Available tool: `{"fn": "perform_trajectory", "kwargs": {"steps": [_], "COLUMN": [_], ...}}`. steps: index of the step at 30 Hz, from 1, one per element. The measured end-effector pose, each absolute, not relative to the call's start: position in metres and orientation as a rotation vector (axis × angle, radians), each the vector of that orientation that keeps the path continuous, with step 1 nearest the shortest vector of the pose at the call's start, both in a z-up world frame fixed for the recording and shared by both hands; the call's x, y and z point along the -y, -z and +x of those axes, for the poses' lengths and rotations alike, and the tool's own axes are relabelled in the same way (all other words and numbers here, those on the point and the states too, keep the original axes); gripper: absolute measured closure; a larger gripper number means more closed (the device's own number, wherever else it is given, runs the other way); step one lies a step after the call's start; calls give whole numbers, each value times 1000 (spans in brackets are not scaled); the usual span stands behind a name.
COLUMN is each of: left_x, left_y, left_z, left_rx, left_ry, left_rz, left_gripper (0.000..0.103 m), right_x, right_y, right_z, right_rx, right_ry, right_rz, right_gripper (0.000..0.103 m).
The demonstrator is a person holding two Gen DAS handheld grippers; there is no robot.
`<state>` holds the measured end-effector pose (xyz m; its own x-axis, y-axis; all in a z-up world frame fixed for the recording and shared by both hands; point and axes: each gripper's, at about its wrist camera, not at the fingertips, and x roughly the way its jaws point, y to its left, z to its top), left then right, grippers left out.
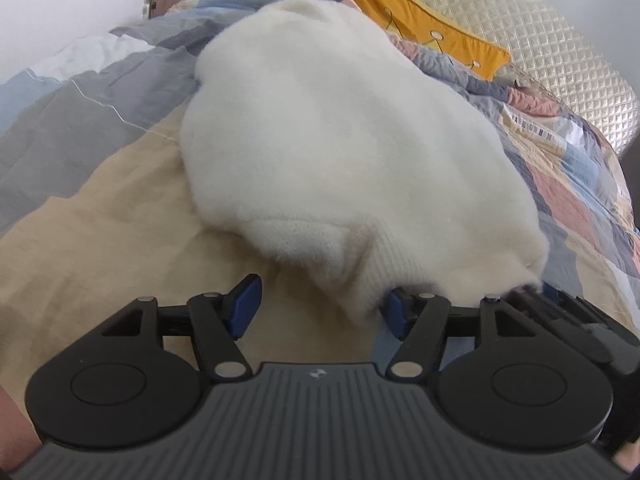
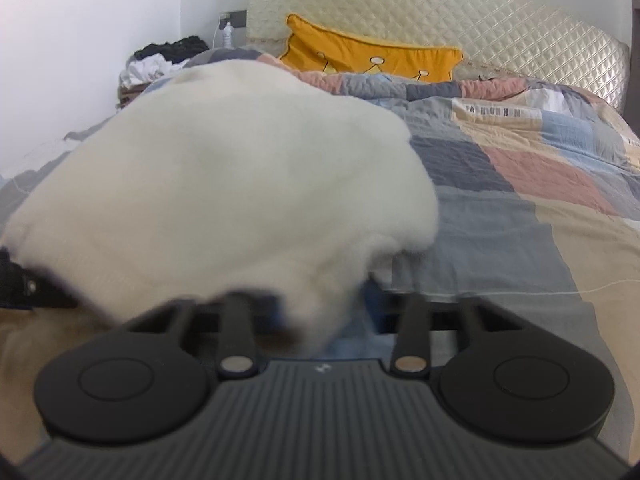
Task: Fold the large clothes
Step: 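Pull the gripped blanket edge toward the body with both grippers, then lift the blanket edge high with both grippers to unfold it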
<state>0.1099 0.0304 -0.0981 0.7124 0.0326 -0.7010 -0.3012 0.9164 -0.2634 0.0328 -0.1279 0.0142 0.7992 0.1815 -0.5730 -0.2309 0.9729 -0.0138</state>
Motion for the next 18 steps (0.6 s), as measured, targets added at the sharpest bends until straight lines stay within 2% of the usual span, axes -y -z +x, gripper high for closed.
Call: {"fn": "perform_trajectory", "kwargs": {"steps": [1,6,15,17,18], "left_x": [-31,-23,-18,-20,-22], "left_y": [96,84,87,92,94], "left_z": [108,102,117,124,126], "left_rx": [-745,-656,-599,-610,-613], "left_ry": [-195,-222,-334,-356,-360], "left_rz": [-377,-306,-235,-241,-246], "left_gripper": [33,30,30,35,45], "right_x": [129,133,132,131,131], "right_y": [-17,-48,-60,-56,-53], "right_z": [33,20,15,18,20], "right_rx": [-607,-502,-464,-477,-483], "right_ry": [-224,-235,-255,-250,-246], "right_rz": [-60,19,50,35,29], "right_gripper": [75,79,80,80,80]}}
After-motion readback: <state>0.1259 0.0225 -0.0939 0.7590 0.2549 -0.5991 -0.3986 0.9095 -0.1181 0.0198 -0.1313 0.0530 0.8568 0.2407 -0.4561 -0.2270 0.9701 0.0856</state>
